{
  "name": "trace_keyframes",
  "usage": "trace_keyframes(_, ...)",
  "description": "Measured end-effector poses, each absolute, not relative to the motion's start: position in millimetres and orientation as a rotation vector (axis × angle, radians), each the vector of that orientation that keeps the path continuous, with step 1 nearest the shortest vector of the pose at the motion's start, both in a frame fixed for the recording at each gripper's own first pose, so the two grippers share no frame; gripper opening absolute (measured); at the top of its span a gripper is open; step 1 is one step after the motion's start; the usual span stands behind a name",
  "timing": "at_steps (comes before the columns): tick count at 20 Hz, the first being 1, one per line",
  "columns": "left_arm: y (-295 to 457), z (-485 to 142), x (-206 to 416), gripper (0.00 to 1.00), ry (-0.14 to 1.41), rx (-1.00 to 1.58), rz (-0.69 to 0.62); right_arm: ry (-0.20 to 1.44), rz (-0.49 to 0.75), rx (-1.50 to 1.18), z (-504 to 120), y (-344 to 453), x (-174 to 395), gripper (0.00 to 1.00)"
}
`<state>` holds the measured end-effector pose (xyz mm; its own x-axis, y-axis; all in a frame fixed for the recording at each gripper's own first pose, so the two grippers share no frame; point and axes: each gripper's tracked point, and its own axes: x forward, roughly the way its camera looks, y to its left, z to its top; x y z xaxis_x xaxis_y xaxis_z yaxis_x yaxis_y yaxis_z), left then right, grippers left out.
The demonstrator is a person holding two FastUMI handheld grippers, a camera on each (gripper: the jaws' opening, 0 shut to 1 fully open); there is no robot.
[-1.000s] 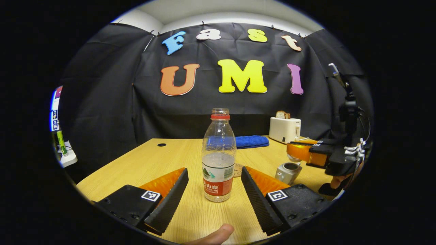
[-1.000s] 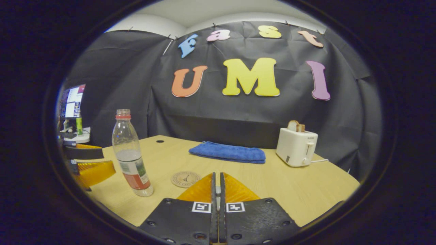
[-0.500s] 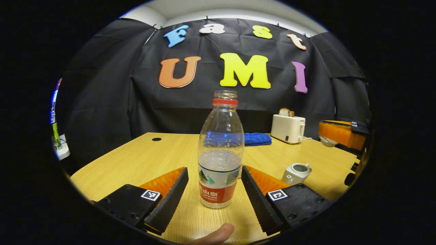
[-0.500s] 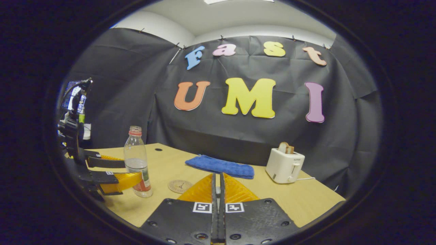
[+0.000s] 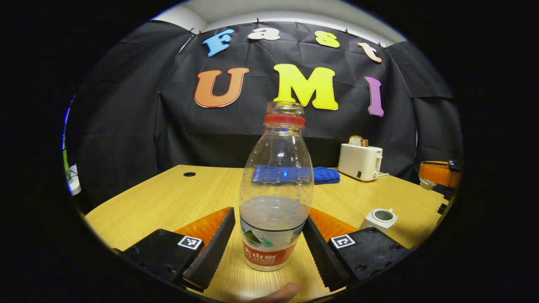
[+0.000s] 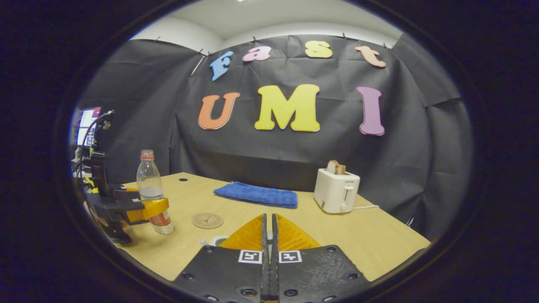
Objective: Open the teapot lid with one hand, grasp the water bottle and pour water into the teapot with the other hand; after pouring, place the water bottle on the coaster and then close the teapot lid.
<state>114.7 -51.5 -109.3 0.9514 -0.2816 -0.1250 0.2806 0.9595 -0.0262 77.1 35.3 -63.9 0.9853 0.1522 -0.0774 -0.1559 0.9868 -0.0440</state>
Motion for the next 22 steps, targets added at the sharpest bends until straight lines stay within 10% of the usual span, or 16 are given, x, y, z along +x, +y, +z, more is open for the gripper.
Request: trace_keyframes(22, -68.1, -108.7, 66.9, 0.75, 0.250, 0.770, -0.095, 0.210, 0.110, 0.092, -105.4, -45.9, 71.8, 0.00)
